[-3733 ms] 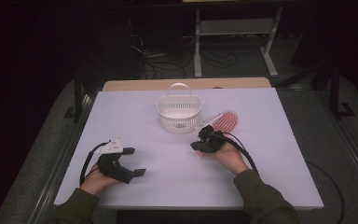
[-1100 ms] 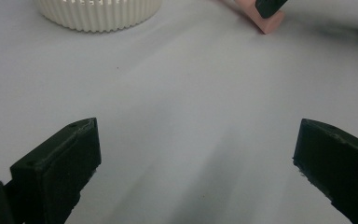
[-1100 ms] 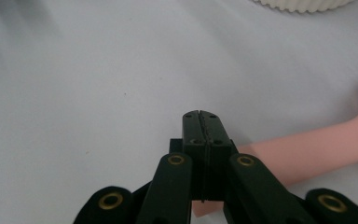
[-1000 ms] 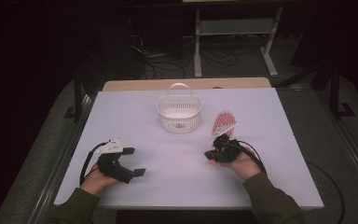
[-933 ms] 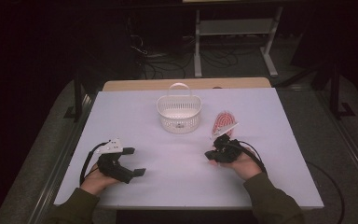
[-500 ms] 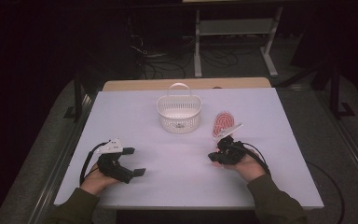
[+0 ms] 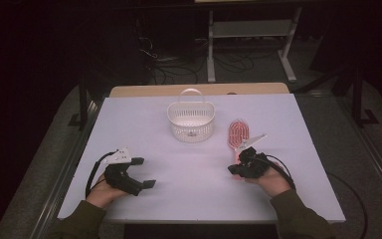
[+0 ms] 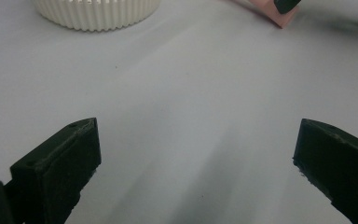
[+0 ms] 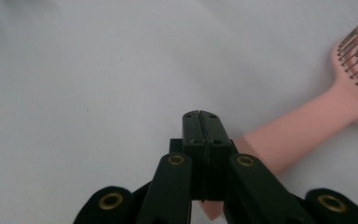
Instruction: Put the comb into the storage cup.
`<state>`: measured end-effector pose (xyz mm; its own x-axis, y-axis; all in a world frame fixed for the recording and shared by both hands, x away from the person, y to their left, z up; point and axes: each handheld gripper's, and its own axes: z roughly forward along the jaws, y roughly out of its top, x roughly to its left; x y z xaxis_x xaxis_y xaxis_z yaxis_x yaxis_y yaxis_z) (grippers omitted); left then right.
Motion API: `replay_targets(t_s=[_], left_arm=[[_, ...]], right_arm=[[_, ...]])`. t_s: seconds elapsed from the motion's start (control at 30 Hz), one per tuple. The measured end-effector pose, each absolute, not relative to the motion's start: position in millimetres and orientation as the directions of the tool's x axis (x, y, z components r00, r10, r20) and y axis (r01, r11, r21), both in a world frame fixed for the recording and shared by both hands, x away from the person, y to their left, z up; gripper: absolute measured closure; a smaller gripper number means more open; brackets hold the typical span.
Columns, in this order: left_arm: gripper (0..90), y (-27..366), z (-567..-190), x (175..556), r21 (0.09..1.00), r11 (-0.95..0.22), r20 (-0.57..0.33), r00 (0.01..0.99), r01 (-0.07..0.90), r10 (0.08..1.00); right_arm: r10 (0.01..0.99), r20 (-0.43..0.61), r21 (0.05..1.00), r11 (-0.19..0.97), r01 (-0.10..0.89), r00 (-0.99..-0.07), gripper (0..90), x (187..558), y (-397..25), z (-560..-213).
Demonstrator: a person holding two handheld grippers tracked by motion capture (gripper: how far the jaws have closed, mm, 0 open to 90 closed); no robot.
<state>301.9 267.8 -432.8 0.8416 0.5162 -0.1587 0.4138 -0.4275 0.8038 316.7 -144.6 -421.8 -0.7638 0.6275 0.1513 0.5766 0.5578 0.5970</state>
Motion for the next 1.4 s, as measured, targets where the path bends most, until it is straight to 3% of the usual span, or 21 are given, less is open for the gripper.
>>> replay_targets(t_s=[1.4], left_arm=[[0.3, 267, -433, 302, 0.804, -0.426, -0.160, 0.841, 0.415, 0.516]], right_arm=[[0.717, 0.099, 0.545, 0.541, 0.640, -0.690, 89.3, 306, -196, -430]])
